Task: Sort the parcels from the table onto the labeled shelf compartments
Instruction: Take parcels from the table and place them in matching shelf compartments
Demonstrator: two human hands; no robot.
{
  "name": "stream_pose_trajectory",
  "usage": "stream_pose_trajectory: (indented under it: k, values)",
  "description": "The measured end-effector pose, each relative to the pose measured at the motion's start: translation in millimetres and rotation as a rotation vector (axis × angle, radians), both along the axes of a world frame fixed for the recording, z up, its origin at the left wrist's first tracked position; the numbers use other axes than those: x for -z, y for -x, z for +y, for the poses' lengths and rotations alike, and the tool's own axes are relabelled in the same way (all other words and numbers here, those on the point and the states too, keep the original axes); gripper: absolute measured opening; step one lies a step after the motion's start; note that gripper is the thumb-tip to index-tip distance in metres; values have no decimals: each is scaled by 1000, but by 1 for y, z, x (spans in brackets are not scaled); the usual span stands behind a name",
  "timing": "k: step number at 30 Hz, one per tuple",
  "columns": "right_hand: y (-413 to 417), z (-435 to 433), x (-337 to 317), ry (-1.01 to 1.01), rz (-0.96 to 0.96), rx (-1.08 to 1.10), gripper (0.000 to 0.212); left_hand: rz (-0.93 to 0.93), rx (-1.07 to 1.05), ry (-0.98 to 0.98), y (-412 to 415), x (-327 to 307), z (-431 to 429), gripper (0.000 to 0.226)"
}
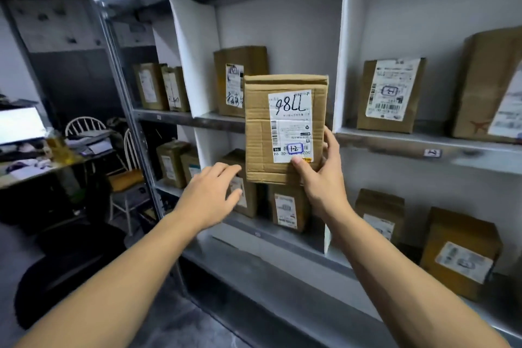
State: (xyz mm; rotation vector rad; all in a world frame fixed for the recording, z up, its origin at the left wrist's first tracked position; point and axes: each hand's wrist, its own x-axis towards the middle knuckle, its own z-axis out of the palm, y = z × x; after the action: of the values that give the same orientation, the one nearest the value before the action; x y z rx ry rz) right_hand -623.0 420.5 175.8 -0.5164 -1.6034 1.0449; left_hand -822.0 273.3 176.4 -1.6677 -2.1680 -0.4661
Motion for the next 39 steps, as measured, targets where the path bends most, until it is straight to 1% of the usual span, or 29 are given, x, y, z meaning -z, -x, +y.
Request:
stream_pose_trajectory:
  k: [5,9,18,25,28,32,37,39]
  values:
    - [44,43,-56,-141,73,56,80,5,4,-133,40,-42,39,52]
    - [67,67,-81,-178,71,123,78,12,26,-171,59,-56,63,51]
    - [92,111,-87,-151,-60,328,79,-10,143,-191,86,-60,109,49]
    - [106,131,-100,-78,-157,444,78,0,251,-210,120,-82,137,50]
    - [109,136,-100,-53,-211,509,78,-21,304,-213,138,-87,139,49]
    - [114,140,-96,36,-247,597,80,-47,346,-205,159,-85,136,50]
    - [123,141,-96,69,-252,665,71,-102,372,-203,187,-79,126,50]
    - [127,140,-97,96,-253,702,72,-113,387,-199,199,-77,121,50]
